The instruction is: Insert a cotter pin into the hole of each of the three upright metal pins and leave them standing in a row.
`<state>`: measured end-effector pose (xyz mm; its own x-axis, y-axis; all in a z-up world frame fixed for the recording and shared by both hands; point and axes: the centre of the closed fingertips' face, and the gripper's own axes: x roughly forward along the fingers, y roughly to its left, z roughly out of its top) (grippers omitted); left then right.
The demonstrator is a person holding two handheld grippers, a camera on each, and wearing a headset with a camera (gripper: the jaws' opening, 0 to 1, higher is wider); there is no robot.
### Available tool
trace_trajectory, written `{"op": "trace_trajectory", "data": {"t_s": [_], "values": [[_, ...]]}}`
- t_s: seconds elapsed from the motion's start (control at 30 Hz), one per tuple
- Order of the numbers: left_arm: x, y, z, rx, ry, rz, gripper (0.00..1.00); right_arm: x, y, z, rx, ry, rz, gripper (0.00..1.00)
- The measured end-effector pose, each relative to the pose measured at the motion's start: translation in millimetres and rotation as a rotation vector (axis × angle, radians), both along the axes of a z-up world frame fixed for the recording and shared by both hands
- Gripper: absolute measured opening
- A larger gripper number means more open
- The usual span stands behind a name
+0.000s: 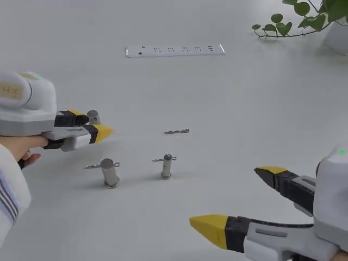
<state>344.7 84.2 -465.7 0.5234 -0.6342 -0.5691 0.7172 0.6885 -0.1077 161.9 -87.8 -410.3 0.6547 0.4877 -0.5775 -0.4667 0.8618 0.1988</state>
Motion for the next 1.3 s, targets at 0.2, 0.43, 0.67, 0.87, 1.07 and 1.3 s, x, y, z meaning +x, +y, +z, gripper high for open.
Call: {"op": "trace_trajectory", "data": {"t_s": [0.2, 0.43, 0.67, 0.87, 1.07, 1.3], "values": [[1.9, 0.6, -5.1, 0.051, -0.028, 0.004, 0.20, -1.3, 0.9, 0.8, 0.000, -0.004, 0.004, 0.87], [3.8, 2.9, -1.6, 0.045, -0.044, 0.007, 0.11, -2.6, 0.8, 0.3, -0.004, 0.001, 0.008, 0.84], [3.5, 2.1, -2.2, 0.028, -0.041, -0.022, 0.10, -0.3, 2.6, 3.7, -0.006, -0.014, 0.014, 0.84], [3.4, 1.8, -1.0, 0.034, -0.059, -0.055, 0.09, 0.1, 7.0, 2.7, -0.008, -0.011, 0.030, 0.84], [2.5, 12.6, 6.9, 0.021, -0.054, -0.037, 0.09, 2.8, 12.6, 1.6, -0.024, -0.010, 0.066, 0.84], [0.4, 36.9, 34.6, -0.005, -0.091, -0.001, 0.09, 1.3, 17.6, -0.8, -0.050, -0.006, 0.130, 0.86]]}}
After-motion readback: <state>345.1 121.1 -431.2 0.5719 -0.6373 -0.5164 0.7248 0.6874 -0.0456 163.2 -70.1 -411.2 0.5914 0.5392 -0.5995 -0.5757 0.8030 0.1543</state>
